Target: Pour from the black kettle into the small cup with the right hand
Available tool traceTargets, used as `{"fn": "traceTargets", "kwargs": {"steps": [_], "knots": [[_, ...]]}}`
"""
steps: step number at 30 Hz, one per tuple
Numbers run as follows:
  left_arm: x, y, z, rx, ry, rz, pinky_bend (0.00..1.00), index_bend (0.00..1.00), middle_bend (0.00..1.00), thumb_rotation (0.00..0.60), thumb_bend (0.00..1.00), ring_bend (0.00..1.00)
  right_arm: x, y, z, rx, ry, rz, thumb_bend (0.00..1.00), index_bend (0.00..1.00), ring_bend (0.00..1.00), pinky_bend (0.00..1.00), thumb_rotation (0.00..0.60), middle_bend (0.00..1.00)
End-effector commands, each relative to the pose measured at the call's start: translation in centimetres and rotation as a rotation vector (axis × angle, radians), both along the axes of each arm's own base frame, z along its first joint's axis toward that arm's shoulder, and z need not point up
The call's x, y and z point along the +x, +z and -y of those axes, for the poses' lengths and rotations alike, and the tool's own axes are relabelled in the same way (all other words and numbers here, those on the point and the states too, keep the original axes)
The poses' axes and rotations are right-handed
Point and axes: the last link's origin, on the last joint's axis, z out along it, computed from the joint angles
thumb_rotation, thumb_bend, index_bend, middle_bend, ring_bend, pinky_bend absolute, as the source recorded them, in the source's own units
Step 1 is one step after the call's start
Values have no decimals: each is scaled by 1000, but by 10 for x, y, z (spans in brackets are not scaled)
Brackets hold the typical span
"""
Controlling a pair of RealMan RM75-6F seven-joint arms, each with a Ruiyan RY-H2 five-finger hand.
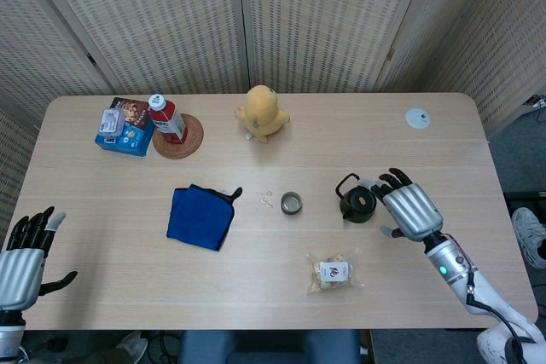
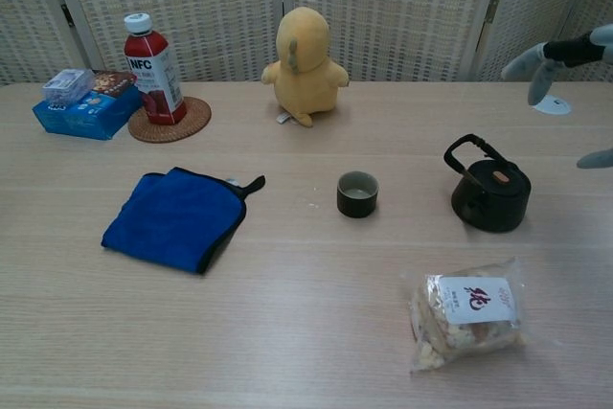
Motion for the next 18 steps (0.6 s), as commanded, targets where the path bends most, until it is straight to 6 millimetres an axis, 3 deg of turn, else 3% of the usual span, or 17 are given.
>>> {"fn": "traceTargets", "kwargs": {"steps": [1, 18], "knots": [[0, -1, 0, -3, 1, -1, 0, 62, 0, 600, 132, 46, 6, -9, 15, 29, -10, 9, 45, 182, 171, 133, 600, 302], [0, -1, 1, -6, 10, -10, 0, 63, 0, 600, 132, 46, 32, -55, 70, 155, -56, -12, 70, 182, 154, 134, 600, 321]]}}
